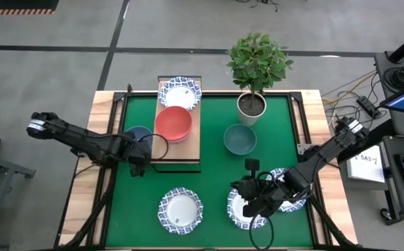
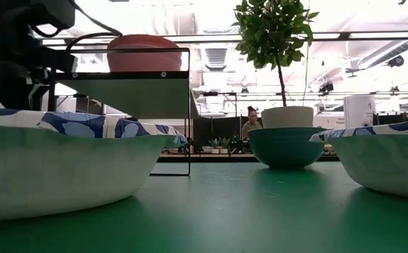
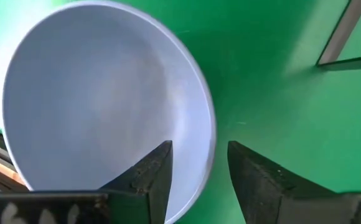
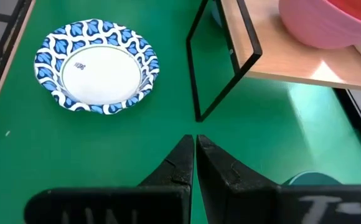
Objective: Place and stack bowls onto a shelf
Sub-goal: Stack the blue bowl on top of the orange bowl on the shelf, then stack the white patterned bowl on top of the white patterned bowl on the shelf
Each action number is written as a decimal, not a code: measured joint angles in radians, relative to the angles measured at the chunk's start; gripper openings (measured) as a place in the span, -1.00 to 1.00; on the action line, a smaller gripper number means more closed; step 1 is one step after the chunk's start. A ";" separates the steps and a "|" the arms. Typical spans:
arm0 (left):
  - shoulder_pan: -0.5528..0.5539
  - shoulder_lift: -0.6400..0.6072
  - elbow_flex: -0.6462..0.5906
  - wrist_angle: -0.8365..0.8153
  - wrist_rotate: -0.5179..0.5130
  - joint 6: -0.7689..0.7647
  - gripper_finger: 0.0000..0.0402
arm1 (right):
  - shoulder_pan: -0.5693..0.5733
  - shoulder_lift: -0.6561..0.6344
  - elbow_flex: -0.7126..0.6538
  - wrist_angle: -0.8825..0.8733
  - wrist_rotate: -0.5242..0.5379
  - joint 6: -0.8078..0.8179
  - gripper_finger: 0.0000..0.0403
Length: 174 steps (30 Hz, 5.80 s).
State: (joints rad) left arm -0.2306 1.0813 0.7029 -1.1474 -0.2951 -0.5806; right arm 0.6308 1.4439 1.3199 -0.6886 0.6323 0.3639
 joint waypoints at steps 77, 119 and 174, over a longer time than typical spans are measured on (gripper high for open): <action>-0.004 0.282 0.821 -0.034 -0.257 0.508 -0.69 | 0.025 -0.006 -0.020 0.021 -0.003 0.039 -0.96; -0.011 -0.134 0.177 1.024 -0.268 0.734 -0.53 | 0.069 -0.006 -0.097 0.283 0.156 -0.068 -0.96; -0.006 -0.134 0.235 0.862 -0.218 0.567 -0.82 | 0.028 -0.006 -0.098 0.305 0.154 0.011 -0.96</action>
State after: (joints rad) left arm -0.2364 0.9470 0.9379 -0.2859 -0.5127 -0.0137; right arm 0.6587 1.4380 1.2224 -0.3832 0.7860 0.3745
